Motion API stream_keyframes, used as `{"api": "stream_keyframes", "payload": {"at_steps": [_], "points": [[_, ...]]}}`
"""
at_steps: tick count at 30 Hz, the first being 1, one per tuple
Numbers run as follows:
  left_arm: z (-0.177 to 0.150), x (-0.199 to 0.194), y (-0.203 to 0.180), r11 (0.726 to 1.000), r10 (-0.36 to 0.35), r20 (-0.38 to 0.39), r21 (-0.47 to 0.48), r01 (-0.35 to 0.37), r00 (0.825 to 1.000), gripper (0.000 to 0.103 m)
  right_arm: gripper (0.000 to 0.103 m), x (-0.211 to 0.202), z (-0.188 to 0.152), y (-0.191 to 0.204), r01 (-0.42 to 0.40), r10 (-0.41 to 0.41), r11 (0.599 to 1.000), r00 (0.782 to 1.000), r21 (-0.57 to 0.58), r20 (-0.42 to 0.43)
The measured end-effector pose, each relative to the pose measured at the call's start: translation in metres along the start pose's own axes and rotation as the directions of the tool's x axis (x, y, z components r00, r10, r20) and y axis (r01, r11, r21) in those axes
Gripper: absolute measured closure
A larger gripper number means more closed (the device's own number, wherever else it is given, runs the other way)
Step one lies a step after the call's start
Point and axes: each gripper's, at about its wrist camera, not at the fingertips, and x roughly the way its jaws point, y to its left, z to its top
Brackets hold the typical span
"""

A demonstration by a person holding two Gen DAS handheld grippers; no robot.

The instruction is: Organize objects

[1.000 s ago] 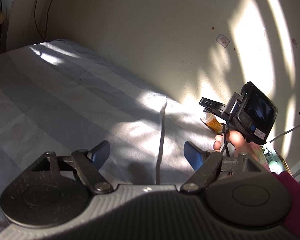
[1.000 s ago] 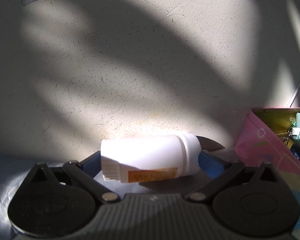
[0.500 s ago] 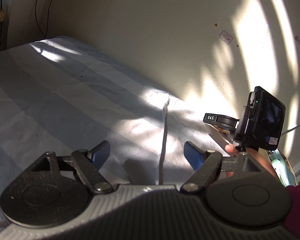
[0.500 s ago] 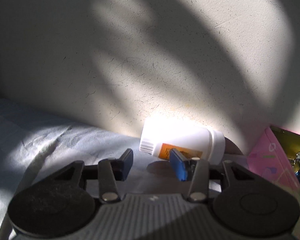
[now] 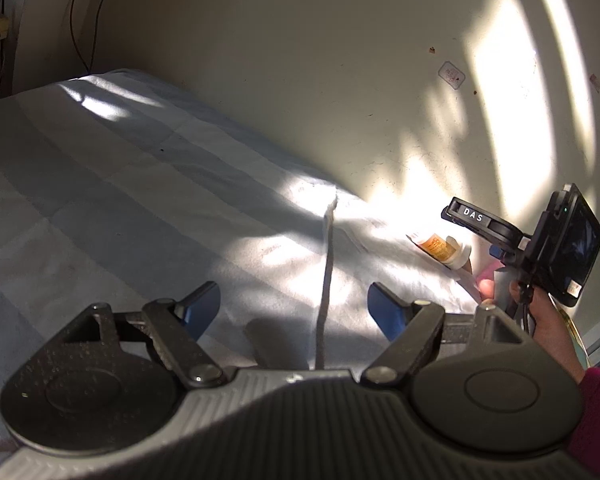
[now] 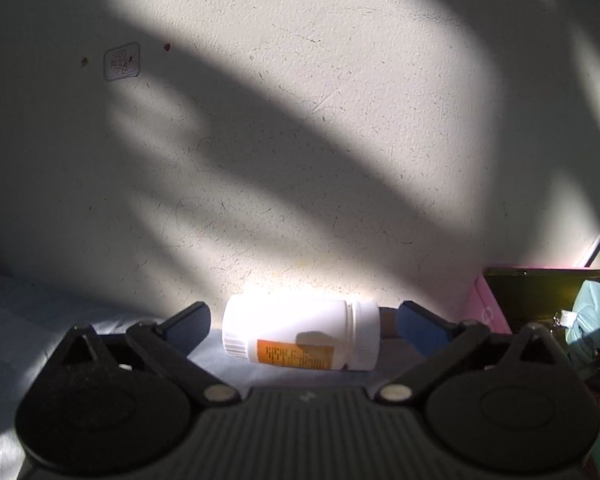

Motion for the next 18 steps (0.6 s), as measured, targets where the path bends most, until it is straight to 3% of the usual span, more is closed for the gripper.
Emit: {"api": "stream_keyframes", "payload": {"at_steps": [3, 8, 11, 12, 14, 18], "points": [[0.001, 0.000, 0.001, 1.000, -0.008, -0.005, -0.008, 0.008, 1.000, 0.021, 0.000, 0.019, 0.004, -0.017, 0.015, -0.008, 0.993, 0.998, 0.115, -0.056], [-0.001, 0.002, -0.002, 1.000, -0.002, -0.006, 0.012, 0.002, 1.000, 0.021, 0.000, 0.044, 0.002, -0.045, -0.086, 0.149, 0.927, 0.978, 0.365, -0.148], [-0.001, 0.004, -0.002, 1.000, 0.011, -0.006, 0.022, -0.011, 1.000, 0.021, 0.001, 0.063, 0.001, -0.052, -0.155, 0.269, 0.871, 0.944, 0.466, -0.189], [-0.001, 0.004, -0.002, 1.000, 0.017, -0.003, 0.021, -0.017, 1.000, 0.021, 0.001, 0.067, 0.001, -0.050, -0.182, 0.302, 0.866, 0.933, 0.467, -0.197], [0.000, 0.004, 0.000, 1.000, 0.027, 0.001, 0.013, -0.027, 1.000, 0.021, 0.004, 0.074, 0.005, -0.038, -0.199, 0.310, 0.893, 0.922, 0.403, -0.232], [0.001, 0.007, 0.005, 0.999, 0.041, -0.003, -0.008, -0.041, 0.999, 0.021, 0.000, 0.082, 0.012, -0.018, -0.204, 0.290, 0.926, 0.922, 0.317, -0.256]]}}
